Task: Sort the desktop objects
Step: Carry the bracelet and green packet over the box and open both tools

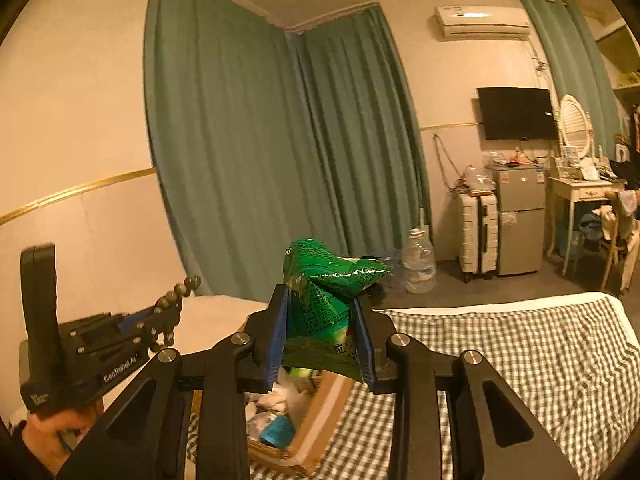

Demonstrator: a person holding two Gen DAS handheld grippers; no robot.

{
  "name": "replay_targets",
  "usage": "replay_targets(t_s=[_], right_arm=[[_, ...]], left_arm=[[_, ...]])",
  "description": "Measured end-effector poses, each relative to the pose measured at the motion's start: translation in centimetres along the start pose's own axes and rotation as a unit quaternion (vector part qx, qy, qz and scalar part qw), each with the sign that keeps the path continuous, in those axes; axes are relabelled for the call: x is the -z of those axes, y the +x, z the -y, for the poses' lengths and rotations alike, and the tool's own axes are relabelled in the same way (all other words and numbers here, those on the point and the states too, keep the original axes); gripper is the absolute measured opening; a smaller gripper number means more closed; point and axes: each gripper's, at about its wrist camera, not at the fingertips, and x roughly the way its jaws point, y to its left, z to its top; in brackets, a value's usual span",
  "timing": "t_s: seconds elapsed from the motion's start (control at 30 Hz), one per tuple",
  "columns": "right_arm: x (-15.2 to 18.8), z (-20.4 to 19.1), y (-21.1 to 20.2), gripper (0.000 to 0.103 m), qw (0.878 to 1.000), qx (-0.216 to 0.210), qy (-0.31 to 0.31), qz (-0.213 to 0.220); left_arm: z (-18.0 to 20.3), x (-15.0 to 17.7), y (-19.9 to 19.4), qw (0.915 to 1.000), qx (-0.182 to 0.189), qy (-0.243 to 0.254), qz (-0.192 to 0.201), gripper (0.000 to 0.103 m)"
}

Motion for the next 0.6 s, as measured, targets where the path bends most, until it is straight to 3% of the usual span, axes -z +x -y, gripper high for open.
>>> replay_targets(t_s=[0.33, 0.6], right_arm=[[2.7, -4.8, 5.6, 0.03, 0.998, -0.043, -0.035, -0.04], [6.0, -5.2, 10.8, 0.03, 0.993, -0.056, -0.058, -0.091]], left_arm=[[-3.3, 1.5, 2.7, 0.9996, -0.013, -0.017, -0.017, 0.012], [-3.5, 2.9, 7.6, 0.9979, -0.01, -0.012, -0.063, 0.012]])
